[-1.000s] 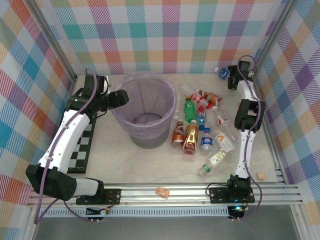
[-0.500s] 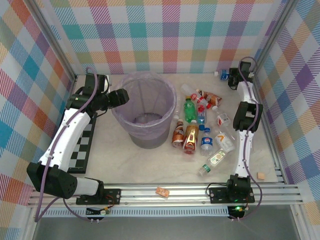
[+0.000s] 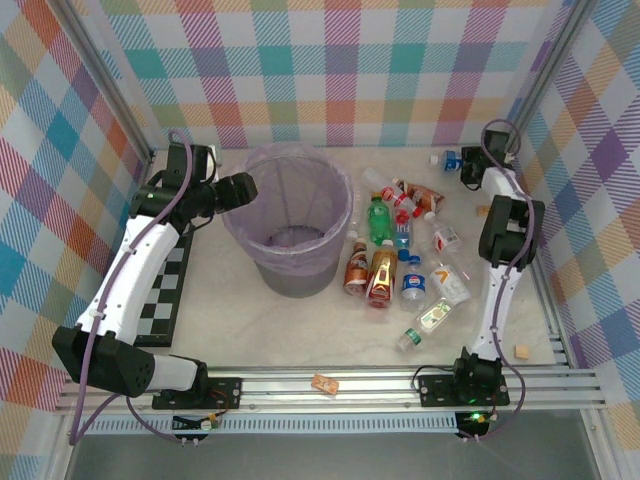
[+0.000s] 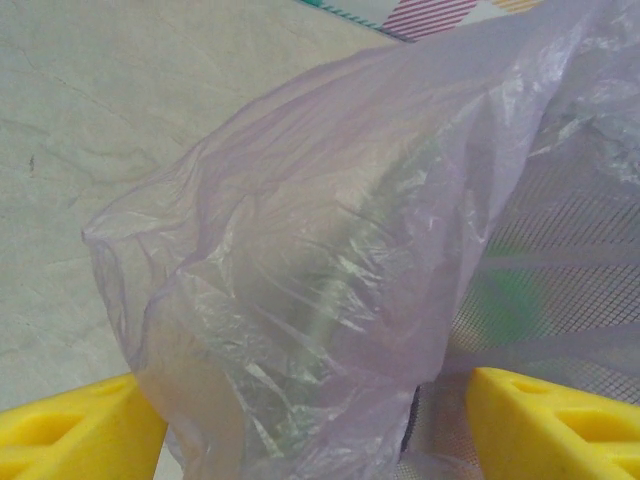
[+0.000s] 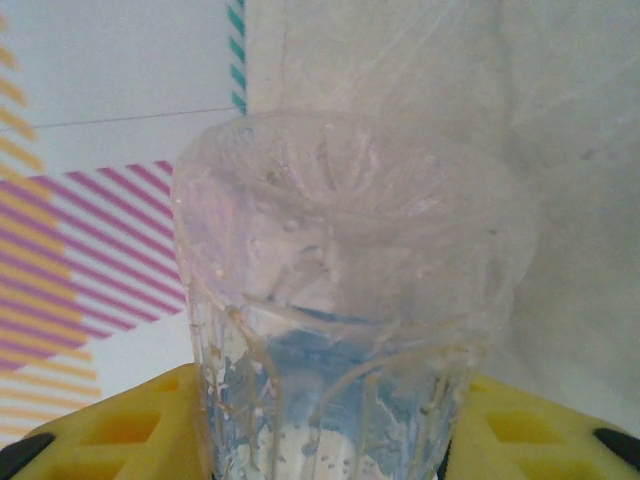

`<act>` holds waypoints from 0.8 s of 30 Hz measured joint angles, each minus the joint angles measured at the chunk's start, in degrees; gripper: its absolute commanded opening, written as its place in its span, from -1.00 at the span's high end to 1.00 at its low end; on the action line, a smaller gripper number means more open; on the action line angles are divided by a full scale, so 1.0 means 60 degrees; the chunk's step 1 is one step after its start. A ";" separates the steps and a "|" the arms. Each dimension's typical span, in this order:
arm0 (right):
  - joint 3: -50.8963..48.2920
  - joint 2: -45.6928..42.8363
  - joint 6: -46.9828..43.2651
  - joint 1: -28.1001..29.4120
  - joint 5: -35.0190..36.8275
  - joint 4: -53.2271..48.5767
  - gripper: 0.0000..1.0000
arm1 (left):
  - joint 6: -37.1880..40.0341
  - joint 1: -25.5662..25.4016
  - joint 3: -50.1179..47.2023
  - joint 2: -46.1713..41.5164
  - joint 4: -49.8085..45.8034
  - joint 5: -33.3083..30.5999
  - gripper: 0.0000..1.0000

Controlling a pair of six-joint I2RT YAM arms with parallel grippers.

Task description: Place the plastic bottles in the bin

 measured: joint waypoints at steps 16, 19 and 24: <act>-0.3286 -0.5916 -0.2226 0.0747 -0.1362 -0.0062 0.26 | 0.0346 0.0000 0.0397 -0.0004 -0.0441 0.0397 -0.55; -0.3024 -0.6772 -0.3060 0.1617 -0.1574 -0.0980 0.28 | 0.0725 0.0000 0.0900 -0.0004 -0.0903 0.0390 -0.55; -0.2208 -0.7650 -0.4462 0.3468 -0.1628 -0.2444 0.29 | 0.1392 0.0000 0.1472 -0.0004 -0.1534 0.0310 -0.53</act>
